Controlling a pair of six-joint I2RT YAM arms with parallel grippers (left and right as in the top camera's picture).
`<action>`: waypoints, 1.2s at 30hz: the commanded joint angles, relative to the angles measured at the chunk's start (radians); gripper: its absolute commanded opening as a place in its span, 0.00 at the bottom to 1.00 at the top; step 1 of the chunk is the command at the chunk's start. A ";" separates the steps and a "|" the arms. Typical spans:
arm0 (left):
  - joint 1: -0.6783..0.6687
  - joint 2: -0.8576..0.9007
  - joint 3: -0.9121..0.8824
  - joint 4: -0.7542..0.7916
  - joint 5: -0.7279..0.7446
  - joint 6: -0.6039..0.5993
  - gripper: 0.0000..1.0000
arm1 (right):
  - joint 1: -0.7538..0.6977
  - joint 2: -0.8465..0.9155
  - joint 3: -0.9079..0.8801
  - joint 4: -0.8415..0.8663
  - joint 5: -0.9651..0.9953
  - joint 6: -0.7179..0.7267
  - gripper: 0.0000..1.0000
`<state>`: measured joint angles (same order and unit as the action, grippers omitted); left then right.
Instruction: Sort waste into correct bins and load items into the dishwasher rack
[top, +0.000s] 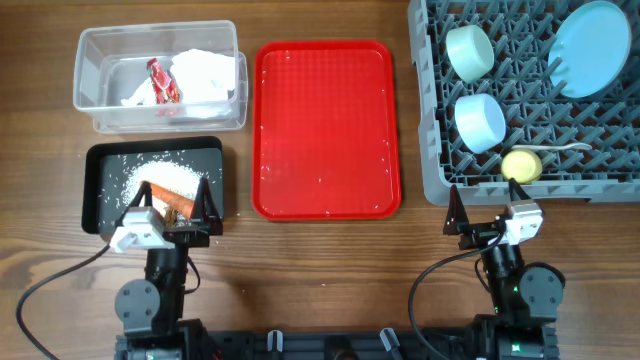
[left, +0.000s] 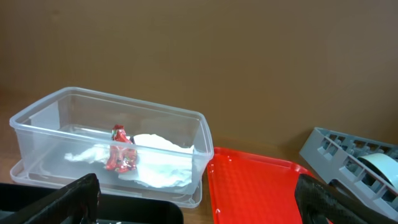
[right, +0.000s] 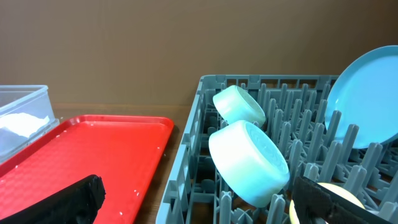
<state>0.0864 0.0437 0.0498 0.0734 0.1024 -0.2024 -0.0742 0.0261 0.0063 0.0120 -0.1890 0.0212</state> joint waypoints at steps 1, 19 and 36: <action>0.004 -0.041 -0.027 0.019 -0.013 0.016 1.00 | 0.005 -0.003 -0.001 0.003 0.010 0.005 1.00; 0.003 -0.041 -0.044 -0.145 -0.014 0.005 1.00 | 0.005 -0.003 -0.001 0.003 0.010 0.005 1.00; 0.003 -0.041 -0.044 -0.145 -0.014 0.005 1.00 | 0.005 -0.003 -0.001 0.003 0.010 0.005 1.00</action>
<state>0.0864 0.0135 0.0120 -0.0677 0.0986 -0.2028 -0.0742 0.0261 0.0063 0.0120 -0.1886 0.0212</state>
